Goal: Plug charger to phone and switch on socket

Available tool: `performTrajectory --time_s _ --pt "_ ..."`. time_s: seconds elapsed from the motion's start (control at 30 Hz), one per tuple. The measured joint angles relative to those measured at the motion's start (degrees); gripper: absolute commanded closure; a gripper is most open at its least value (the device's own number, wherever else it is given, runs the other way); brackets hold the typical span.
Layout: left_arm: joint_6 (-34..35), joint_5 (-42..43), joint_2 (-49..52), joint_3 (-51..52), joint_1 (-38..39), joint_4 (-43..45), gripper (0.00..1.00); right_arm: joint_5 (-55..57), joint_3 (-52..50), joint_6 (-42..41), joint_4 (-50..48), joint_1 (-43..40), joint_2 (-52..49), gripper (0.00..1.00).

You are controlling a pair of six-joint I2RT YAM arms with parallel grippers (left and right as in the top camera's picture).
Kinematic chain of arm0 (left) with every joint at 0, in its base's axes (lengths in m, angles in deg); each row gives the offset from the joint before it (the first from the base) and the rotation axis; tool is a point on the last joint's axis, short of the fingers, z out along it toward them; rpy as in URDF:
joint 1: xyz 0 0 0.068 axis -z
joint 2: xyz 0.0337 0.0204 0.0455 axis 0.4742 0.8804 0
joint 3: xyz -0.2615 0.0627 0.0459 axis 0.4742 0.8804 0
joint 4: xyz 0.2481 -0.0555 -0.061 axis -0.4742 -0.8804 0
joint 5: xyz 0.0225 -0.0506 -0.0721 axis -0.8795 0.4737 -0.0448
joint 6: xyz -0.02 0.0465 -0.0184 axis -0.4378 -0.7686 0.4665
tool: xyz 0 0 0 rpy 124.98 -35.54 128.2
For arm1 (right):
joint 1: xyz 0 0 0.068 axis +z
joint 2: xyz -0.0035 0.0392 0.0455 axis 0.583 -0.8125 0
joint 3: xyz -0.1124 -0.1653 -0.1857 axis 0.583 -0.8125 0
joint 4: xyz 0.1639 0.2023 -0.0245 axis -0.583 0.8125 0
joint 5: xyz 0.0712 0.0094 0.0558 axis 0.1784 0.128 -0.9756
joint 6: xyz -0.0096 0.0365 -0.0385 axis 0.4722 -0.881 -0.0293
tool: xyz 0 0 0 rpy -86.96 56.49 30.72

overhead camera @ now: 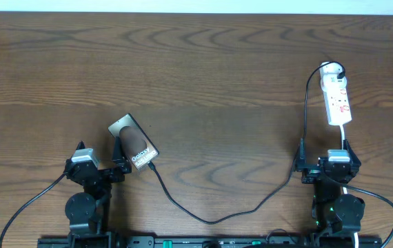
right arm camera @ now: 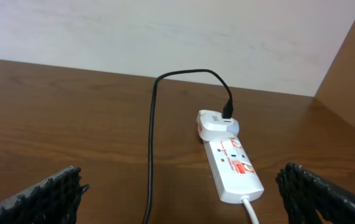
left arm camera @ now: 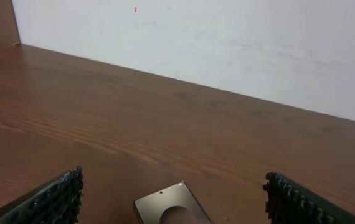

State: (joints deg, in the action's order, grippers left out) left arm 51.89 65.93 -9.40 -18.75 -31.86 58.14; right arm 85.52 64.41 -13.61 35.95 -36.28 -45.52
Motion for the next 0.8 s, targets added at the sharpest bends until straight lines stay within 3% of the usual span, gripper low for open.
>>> performTrajectory --time_s 0.8 --pt "0.0 0.0 0.0 0.0 0.0 0.0 0.08 0.0 0.0 -0.8 -0.1 0.0 0.0 0.01"
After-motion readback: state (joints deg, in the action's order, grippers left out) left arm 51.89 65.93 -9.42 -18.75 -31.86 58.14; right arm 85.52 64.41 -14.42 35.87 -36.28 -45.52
